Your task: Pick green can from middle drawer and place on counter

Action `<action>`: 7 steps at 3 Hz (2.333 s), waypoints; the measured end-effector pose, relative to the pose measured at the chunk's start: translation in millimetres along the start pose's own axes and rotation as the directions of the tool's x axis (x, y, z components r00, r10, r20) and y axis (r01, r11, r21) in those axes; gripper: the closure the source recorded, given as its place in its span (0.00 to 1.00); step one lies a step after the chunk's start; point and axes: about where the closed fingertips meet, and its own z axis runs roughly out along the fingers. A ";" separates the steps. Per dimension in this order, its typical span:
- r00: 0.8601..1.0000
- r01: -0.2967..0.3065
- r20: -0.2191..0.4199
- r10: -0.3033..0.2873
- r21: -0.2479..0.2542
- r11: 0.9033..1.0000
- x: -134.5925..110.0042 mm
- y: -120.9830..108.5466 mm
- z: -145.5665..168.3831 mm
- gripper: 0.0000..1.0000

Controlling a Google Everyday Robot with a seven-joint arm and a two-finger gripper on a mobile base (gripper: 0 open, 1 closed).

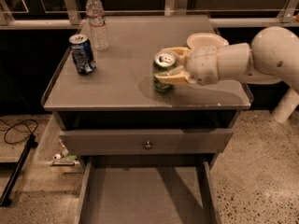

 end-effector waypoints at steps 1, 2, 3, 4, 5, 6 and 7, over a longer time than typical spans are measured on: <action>0.999 -0.046 0.024 0.045 0.027 0.999 -1.2 -14.7 18.8 1.00; 0.995 -0.095 0.022 0.093 0.092 0.991 2.1 -25.1 21.5 1.00; 0.995 -0.094 0.023 0.093 0.099 0.991 1.8 -27.3 22.1 0.89; 0.995 -0.094 0.023 0.093 0.099 0.991 1.8 -27.3 22.1 0.70; 0.995 -0.094 0.023 0.093 0.099 0.991 1.8 -27.3 22.2 0.47; 0.995 -0.094 0.023 0.093 0.099 0.991 1.8 -27.3 22.2 0.24; 0.995 -0.094 0.023 0.093 0.099 0.991 1.7 -27.3 22.2 0.00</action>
Offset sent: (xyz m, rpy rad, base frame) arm 0.0453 0.0029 0.0012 0.1121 0.0567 -0.2142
